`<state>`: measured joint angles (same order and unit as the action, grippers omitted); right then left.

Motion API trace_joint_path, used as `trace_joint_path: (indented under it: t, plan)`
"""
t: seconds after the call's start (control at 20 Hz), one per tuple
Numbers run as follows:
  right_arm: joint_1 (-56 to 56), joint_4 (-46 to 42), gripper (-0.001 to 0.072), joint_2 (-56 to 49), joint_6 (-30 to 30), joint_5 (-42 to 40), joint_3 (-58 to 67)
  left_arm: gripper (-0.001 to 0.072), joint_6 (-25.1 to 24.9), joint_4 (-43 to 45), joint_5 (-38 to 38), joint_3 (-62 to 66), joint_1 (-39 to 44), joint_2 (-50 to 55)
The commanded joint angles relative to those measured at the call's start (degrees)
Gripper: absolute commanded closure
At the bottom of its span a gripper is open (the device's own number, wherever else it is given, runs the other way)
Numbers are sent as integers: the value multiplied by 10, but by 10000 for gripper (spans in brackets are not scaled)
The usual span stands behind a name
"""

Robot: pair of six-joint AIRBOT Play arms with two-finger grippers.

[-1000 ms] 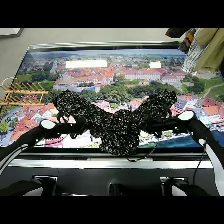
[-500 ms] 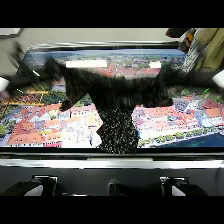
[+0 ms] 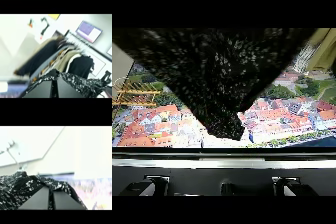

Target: Fold the clothes and pants, and hang the long-sleeved shirts on hangers.

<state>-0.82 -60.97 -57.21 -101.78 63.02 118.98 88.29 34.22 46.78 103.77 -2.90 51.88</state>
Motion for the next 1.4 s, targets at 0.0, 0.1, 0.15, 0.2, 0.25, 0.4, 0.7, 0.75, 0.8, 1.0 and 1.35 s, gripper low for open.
trace_joint_path:
  t: [0.0,0.1,0.15,0.2,0.25,0.4,0.7,0.75,0.8,1.0,1.35]
  plan:
    - [0,-13,674,72,7,17,23,680,12,51,14,16,-6,-73]
    - [0,-18,674,103,6,12,23,680,48,90,33,16,-6,-99]
    - [0,-23,674,113,6,6,23,680,71,111,41,16,-6,-109]
    - [0,-26,674,120,6,-2,23,680,87,126,47,16,-6,-114]
    - [0,-26,674,120,4,-10,23,680,99,136,52,16,-6,-115]
    - [0,-26,674,90,-1,-11,22,680,99,143,71,7,-6,-97]
    - [0,-2,673,-84,6,-15,22,680,95,143,70,-62,-6,15]
    - [0,13,673,-117,16,-25,22,680,92,143,60,-66,-2,43]
    - [0,38,673,-153,32,-43,22,679,90,143,47,-67,1,71]
    - [0,175,673,-254,103,-137,22,679,59,116,-45,-66,28,170]
    - [0,217,673,-212,155,-143,22,680,16,59,-27,-22,30,162]
